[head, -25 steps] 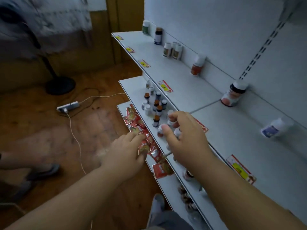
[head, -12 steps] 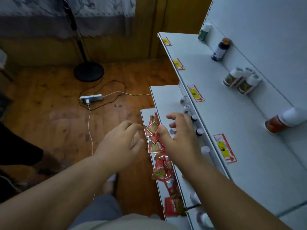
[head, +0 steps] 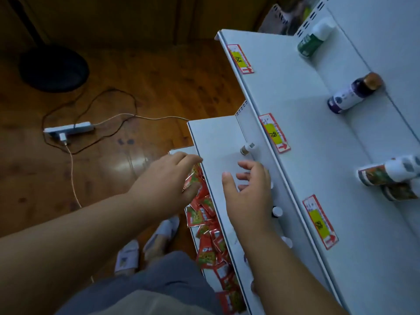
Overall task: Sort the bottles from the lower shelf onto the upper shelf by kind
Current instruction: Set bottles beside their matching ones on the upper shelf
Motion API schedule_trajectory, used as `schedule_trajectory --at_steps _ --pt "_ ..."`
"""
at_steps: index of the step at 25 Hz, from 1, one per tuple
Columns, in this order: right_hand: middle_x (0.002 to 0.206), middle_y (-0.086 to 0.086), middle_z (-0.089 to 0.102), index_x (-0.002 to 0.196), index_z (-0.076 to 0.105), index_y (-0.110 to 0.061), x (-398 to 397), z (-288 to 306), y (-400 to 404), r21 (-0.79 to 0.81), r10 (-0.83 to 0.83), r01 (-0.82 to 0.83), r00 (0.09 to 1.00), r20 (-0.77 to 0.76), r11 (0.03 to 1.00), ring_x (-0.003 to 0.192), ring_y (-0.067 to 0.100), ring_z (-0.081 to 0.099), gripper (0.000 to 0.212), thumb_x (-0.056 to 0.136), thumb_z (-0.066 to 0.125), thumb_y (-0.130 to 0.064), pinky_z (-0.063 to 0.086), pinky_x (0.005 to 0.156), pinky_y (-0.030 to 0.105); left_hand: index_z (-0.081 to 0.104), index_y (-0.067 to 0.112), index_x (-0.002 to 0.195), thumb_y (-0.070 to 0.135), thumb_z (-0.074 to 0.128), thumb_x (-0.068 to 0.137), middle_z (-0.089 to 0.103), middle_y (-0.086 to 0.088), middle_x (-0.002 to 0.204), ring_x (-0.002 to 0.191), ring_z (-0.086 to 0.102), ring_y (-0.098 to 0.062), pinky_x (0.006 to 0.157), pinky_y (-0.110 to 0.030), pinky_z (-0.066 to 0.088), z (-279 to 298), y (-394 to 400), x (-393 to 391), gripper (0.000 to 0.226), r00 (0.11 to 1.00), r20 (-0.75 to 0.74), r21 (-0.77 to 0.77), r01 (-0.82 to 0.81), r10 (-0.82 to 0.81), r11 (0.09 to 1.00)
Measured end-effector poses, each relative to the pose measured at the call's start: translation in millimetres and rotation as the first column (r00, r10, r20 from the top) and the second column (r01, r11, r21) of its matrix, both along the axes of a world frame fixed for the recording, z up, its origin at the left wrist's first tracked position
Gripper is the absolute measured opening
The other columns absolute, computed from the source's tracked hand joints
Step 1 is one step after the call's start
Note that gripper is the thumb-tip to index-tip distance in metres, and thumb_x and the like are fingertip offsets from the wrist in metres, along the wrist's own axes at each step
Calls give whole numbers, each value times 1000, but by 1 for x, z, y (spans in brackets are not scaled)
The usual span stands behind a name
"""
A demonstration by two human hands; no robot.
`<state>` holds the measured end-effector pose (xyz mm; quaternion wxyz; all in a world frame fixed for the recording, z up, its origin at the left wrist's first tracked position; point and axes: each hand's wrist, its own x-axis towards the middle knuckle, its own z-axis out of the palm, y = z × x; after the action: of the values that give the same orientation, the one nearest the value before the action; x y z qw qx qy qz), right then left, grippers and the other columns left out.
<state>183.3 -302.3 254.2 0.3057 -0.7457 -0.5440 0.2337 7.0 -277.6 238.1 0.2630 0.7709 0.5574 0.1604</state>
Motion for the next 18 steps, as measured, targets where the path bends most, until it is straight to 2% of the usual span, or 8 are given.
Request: schedule_trajectory --at_steps 3,5,8,10,12,15,18 --pt "124 -9 49 116 47 -34 0 -61 75 -61 -107 104 992 -64 993 108 7 55 29 92 64 -35 52 80 25 42 26 141 42 57 92 54 1 133 120 50 -21 95 -36 44 -48 72 12 53 1000 24 -8 9 -9 1000" --pt "130 -6 47 122 48 -30 11 -106 120 -104 -163 159 986 -28 982 114 8 54 34 93 64 -34 52 84 23 43 27 141 41 58 92 54 0 133 120 50 -20 95 -35 43 -84 116 25 53 998 55 -58 -4 8 998" --pt "135 -4 45 126 49 -25 31 -163 169 -146 -323 323 946 24 935 119 14 55 41 91 66 -37 51 94 33 42 28 142 43 56 93 53 0 137 122 50 -21 98 -38 45 -134 156 41 53 990 137 -100 52 -38 994" --pt "134 0 44 126 47 -23 49 -200 196 -174 -394 414 909 140 894 117 19 55 45 89 68 -39 50 93 33 39 29 142 45 55 93 51 0 139 123 49 -22 100 -41 45 -176 183 54 55 982 167 -90 110 -94 990" --pt "134 5 43 130 45 -21 69 -235 214 -218 -411 472 869 275 854 111 24 57 52 88 68 -41 49 90 33 37 30 142 47 55 93 49 0 140 124 49 -23 101 -42 45 -217 200 64 55 977 176 -111 143 -122 984" --pt "132 8 40 136 42 -26 98 -280 239 -244 -389 492 844 368 836 99 29 61 59 86 68 -43 53 91 41 40 26 141 46 54 92 51 -4 136 120 50 -27 98 -44 44 -271 212 71 55 975 123 -91 198 -187 976" --pt "139 11 34 145 30 -31 126 -314 270 -335 -307 496 821 481 801 110 34 56 66 88 61 -43 48 97 44 46 21 138 43 55 90 55 -7 131 116 51 -31 93 -45 43 -306 218 75 54 980 53 -69 196 -193 978"
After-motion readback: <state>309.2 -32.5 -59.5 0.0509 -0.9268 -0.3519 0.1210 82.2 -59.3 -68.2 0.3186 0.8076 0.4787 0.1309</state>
